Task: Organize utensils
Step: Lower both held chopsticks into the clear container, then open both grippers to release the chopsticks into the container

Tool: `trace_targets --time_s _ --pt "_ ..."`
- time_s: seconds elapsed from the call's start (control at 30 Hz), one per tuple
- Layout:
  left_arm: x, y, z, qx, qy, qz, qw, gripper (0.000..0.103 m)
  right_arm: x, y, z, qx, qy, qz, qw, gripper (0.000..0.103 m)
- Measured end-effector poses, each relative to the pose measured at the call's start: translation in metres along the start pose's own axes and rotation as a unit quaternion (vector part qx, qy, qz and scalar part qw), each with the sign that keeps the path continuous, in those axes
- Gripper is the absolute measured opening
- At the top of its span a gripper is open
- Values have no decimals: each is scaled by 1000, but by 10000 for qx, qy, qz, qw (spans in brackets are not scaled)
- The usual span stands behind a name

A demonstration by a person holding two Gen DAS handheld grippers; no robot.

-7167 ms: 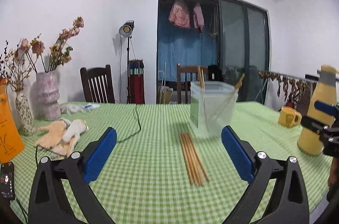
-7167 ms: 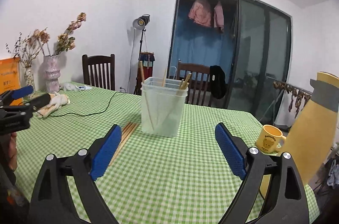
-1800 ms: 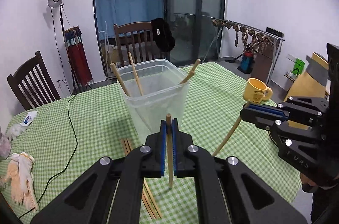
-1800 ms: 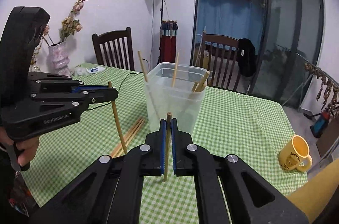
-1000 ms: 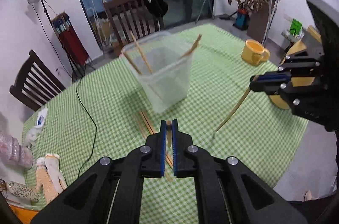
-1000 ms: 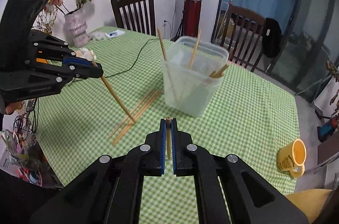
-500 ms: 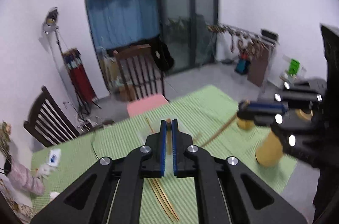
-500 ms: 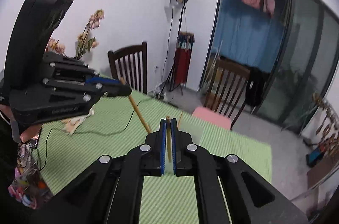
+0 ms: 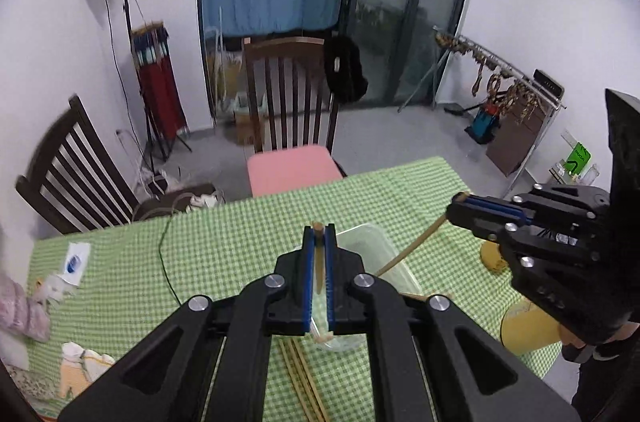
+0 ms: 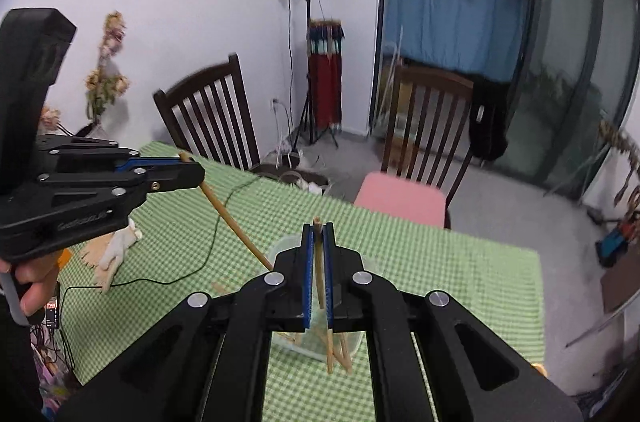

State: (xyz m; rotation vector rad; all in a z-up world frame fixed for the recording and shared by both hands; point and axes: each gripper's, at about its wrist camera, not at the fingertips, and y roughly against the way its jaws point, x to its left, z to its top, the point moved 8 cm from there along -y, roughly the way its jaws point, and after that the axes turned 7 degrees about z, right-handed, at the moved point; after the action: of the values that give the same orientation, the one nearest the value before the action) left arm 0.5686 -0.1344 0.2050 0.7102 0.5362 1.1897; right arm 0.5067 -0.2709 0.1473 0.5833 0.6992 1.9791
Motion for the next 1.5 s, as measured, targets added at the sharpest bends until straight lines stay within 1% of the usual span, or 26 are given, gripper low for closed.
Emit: trace_targets --time_s 0.1,0.17,0.27,0.37,0.47,0.6,0.67,0.7,0.73,0.77,0.8,0.83,0.87,0.9,0.97,1.07,1.1,1.17,1.23,1.27,1.33,1.43,1.5 --pt "5 -39 -4 285 18 -32 9996 2 -12 -33 -9 344 -145 87 9993 5" --pt "10 -63 -8 487 121 -37 9987 2 -21 -57 -19 667 -262 222 9972 5" --pt "15 -94 -18 744 327 -198 9965 2 -32 -80 -30 941 -493 366 9937 5" --pt "19 -118 -26 925 459 -258 9943 2 -42 -97 -40 1163 -644 377 9904 5" --pt "18 -135 -34 1083 502 -317 9923 2 -47 -100 -37 1144 -738 390 9899 5" --pt "16 -149 -36 1174 547 -310 9911 3 -53 -102 -35 1209 -809 187 9892 6" --pt "16 -151 -37 1310 701 -360 9882 5 -53 -105 -36 1265 -827 140 9884 6" --pt "16 -150 -39 1334 731 -379 9876 15 -52 -105 -36 1270 -800 119 9886 7" --pt "15 -147 -38 1292 727 -391 9882 21 -52 -105 -36 1264 -796 138 9887 8" --pt "16 -144 -37 1252 706 -373 9889 22 -51 -104 -36 1260 -804 144 9887 12" --pt "15 -140 -37 1220 659 -354 9897 22 -51 -101 -35 1234 -797 115 9891 23" --pt "13 -137 -37 1220 614 -360 9900 22 -51 -97 -33 1184 -794 65 9898 30" --pt "14 -131 -36 1196 605 -335 9904 22 -53 -94 -31 1140 -789 17 9903 41" --pt "14 -127 -35 1164 618 -321 9908 22 -53 -91 -30 1111 -778 -38 9908 46" --pt "16 -117 -36 1150 610 -330 9909 23 -53 -81 -29 1061 -765 -121 9913 47" --pt "16 -98 -37 1158 567 -329 9911 29 -52 -65 -29 1022 -723 -166 9920 47" --pt "14 -89 -39 1203 520 -329 9908 35 -52 -59 -29 990 -724 -179 9923 47" --pt "9 -73 -42 1161 379 -304 9920 42 -49 -46 -30 922 -698 -200 9931 48" --pt "4 -56 -45 1085 182 -279 9935 52 -44 -30 -31 843 -646 -250 9940 51" --pt "3 -46 -47 1002 103 -245 9946 59 -43 -24 -32 814 -609 -280 9944 53" --pt "6 -30 -49 848 97 -35 9963 68 -39 -11 -34 778 -526 -369 9949 57" --pt "16 -3 -58 753 260 210 9966 70 -36 10 -39 656 -448 -542 9954 64" --pt "22 16 -64 568 386 298 9972 73 -32 26 -43 484 -353 -669 9960 69"
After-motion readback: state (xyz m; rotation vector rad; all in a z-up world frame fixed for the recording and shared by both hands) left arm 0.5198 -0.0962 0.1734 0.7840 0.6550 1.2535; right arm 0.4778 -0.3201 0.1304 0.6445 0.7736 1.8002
